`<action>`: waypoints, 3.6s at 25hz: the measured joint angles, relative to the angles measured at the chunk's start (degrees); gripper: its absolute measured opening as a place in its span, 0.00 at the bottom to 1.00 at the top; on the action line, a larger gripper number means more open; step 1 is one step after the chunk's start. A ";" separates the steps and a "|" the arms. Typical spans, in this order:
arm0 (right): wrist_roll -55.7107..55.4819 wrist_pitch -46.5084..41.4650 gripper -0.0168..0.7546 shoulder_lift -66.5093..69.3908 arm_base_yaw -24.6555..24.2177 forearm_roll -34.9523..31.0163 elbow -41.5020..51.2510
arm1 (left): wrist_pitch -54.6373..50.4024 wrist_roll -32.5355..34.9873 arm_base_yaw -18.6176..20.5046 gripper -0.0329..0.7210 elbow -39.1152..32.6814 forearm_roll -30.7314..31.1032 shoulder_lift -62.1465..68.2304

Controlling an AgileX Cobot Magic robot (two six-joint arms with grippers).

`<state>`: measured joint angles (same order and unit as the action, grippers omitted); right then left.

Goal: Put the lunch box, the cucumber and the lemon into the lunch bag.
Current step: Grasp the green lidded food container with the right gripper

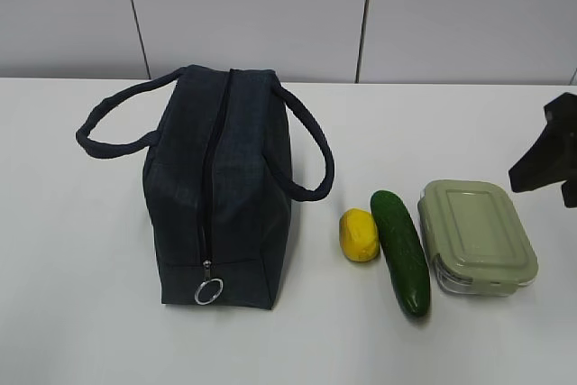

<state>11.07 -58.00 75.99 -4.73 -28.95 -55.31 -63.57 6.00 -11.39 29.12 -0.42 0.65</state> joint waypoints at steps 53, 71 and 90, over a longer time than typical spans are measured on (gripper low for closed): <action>39.94 -10.75 0.71 23.77 -18.52 -17.79 -8.91 | 0.00 -1.17 -0.08 0.36 0.00 -0.33 0.00; 43.09 -9.79 0.70 36.20 -23.07 -22.24 -8.95 | 0.00 -1.59 -0.08 0.36 0.00 -0.32 0.00; 45.37 -9.57 0.70 37.70 -23.07 -24.52 -9.07 | 0.00 -1.67 -0.08 0.36 0.00 -0.32 0.00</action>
<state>56.44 -67.57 113.69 -27.80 -53.47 -64.39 -63.57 4.33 -11.46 29.12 -0.73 0.65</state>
